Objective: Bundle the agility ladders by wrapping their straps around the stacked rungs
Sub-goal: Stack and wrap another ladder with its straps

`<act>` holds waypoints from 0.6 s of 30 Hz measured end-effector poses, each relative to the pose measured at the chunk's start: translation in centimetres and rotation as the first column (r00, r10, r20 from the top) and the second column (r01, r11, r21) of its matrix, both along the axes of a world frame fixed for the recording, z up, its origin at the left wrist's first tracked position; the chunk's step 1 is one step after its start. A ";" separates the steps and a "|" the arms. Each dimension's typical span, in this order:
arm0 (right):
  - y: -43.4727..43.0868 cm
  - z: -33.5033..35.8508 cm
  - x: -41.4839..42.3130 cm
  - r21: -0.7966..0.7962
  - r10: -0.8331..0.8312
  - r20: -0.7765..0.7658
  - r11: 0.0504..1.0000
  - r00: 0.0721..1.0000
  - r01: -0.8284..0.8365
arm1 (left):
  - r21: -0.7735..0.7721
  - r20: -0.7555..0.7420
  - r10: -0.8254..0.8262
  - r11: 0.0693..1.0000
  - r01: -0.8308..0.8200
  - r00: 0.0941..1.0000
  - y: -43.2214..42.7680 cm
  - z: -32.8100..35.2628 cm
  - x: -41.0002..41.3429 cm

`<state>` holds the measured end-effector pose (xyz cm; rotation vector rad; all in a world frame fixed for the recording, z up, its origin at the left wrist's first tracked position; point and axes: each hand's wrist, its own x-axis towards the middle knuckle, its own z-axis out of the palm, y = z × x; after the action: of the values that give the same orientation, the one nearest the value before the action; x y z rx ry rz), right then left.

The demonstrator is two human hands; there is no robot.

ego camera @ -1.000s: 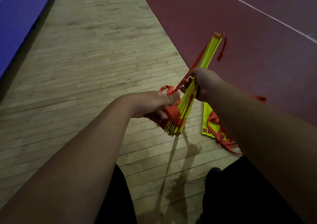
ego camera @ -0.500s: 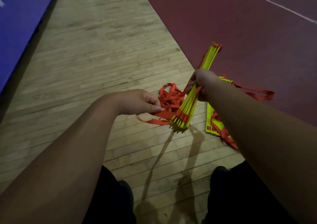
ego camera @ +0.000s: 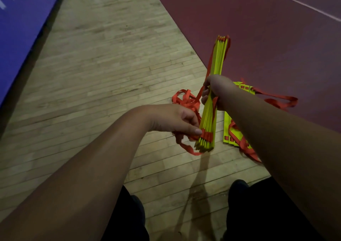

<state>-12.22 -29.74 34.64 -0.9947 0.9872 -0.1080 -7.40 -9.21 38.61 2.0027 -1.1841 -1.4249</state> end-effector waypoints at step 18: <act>2.1 1.7 -1.5 -0.431 0.373 -0.036 0.832 0.927 -0.351 | -0.160 0.440 0.342 0.940 -0.303 0.830 1.6 1.2 2.0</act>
<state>-13.74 -27.66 36.38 -1.5681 0.7226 -0.0328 -5.45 -7.63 39.81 2.4203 -0.9856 -0.7383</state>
